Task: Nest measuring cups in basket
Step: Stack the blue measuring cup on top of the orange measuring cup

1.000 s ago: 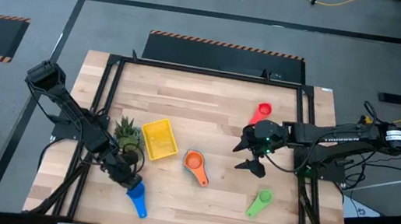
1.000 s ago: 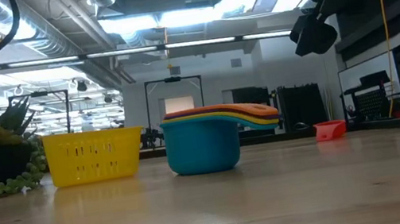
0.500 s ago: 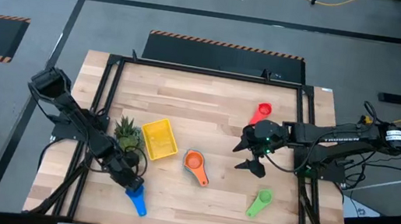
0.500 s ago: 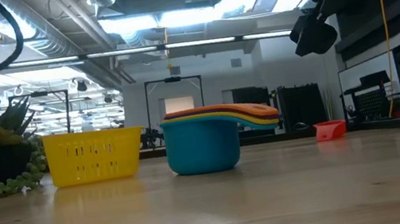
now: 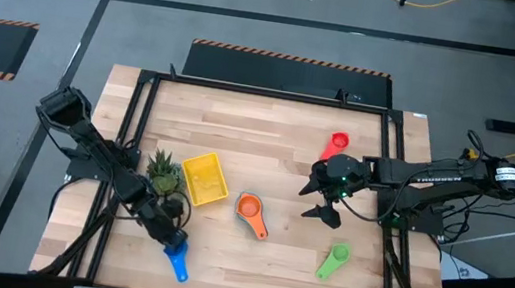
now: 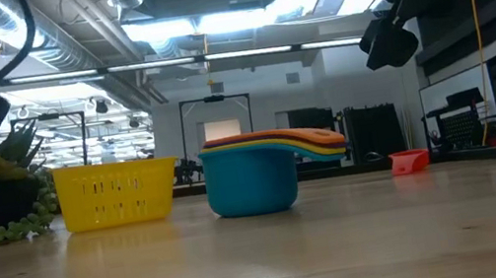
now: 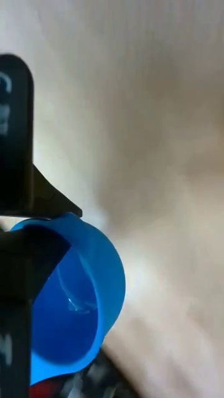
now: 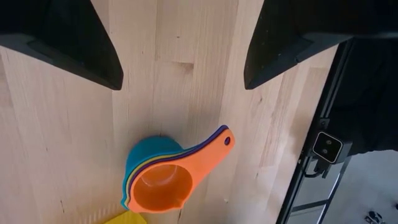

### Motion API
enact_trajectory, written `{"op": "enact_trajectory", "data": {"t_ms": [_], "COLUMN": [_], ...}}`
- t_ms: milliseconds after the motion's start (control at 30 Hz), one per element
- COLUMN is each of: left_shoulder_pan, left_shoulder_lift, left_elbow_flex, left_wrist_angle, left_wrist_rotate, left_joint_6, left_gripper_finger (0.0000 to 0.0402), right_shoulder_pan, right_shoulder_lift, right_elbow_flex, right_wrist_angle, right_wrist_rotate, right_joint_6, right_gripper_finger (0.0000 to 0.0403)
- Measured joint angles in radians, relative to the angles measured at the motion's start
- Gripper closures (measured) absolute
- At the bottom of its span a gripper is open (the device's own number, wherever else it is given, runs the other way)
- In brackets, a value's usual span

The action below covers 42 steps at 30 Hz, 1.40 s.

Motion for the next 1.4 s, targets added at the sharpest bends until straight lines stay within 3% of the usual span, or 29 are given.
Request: {"op": "enact_trajectory", "data": {"t_ms": [133,367,500,633,767,900,1033,1400], "left_shoulder_pan": [0.0,0.069,0.166,0.282,0.379,0.448,0.492,0.512], "left_shoulder_lift": [0.0,0.0,0.0,0.0,0.0,0.001,0.001,0.117], "left_elbow_flex": [0.0,0.0,0.038,0.137,0.276,0.395,0.464,0.467], "left_wrist_angle": [0.18,0.508,0.532,0.431,0.179,-0.112,-0.278,-0.244], "left_wrist_rotate": [-0.043,-0.25,-0.259,-0.155,-0.069,-0.069,-0.101,-0.099], "left_joint_6": [0.028,0.247,0.398,0.554,0.653,0.679,0.677,0.646], "left_gripper_finger": [0.0394,0.0395,0.0397,0.0397,0.0397,0.0397,0.0397,0.0396], "right_shoulder_pan": [0.0,0.0,-0.004,-0.004,-0.004,-0.004,-0.004,-0.004], "right_shoulder_lift": [0.0,0.0,0.0,0.0,0.0,-0.001,-0.001,-0.002], "right_elbow_flex": [0.0,0.0,0.0,0.0,0.001,0.002,0.033,0.168], "right_wrist_angle": [0.001,0.008,0.008,0.008,0.008,0.007,-0.046,-0.18], "right_wrist_rotate": [0.0,0.0,0.017,0.076,0.089,0.089,0.106,0.387], "right_joint_6": [0.0,0.002,0.003,0.003,0.005,0.037,0.026,-0.013], "right_gripper_finger": [0.0065,0.0065,0.0065,0.0065,0.0065,0.0065,0.0065,0.0065]}}
